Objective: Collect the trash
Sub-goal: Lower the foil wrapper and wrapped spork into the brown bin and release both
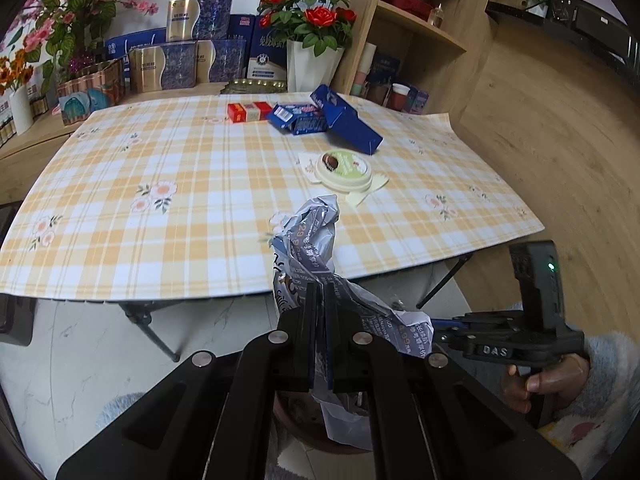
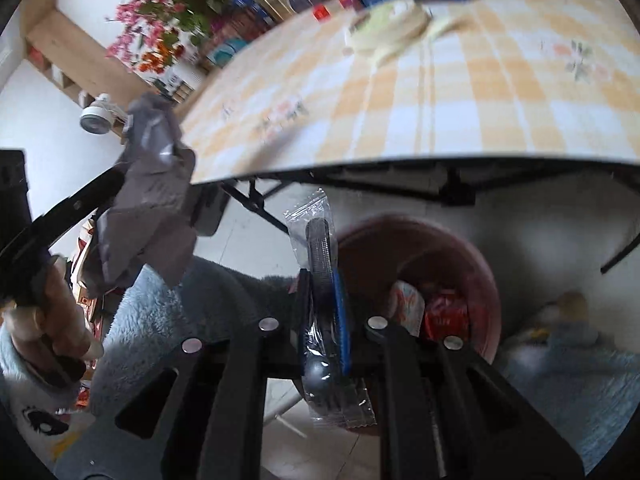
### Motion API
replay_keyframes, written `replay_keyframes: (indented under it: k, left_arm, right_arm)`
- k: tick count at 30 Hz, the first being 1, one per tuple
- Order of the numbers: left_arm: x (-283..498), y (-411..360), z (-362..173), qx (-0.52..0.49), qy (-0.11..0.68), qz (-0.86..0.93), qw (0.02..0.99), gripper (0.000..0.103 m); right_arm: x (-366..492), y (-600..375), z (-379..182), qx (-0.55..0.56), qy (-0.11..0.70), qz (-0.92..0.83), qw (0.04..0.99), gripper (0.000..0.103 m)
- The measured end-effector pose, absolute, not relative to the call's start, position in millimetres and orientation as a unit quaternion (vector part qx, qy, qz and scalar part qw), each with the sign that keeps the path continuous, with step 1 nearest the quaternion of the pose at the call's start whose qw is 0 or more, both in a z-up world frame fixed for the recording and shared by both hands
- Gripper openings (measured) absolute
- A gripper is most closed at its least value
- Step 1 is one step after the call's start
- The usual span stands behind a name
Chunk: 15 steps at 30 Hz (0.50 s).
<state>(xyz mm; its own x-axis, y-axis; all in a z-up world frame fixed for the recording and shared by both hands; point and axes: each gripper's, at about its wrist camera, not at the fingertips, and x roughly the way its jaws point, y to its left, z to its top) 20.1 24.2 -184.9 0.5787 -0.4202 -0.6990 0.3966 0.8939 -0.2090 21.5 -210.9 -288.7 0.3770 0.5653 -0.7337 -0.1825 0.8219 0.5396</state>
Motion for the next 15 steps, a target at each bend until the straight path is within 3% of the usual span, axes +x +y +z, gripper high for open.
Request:
replay_keyframes:
  k: [4,6,11,15]
  left_arm:
    - [17.6,30.3,-189.2,-0.016,0.400,-0.223,0.889,0.004]
    - [17.8,32.4,-191.7,-0.019,0.402,-0.220,0.889,0.004]
    - [21.7,30.5,-200.2,-0.018,0.406,-0.226,0.885,0.004]
    - [22.9,18.0,-208.4,-0.004,0.408,-0.242,0.880,0.004]
  right_arm:
    - [22.6,-207.3,-296.8,0.203,0.520,0.239,0.794,0.037]
    - [23.9,-207.9,-295.8,0.202,0.517,0.242,0.796,0.038]
    - [19.6,-223.1,-276.4,0.185,0.479,0.204,0.834,0.076]
    - [8.0,-244.0,-247.7,0.131,0.412,0.158,0.888,0.094]
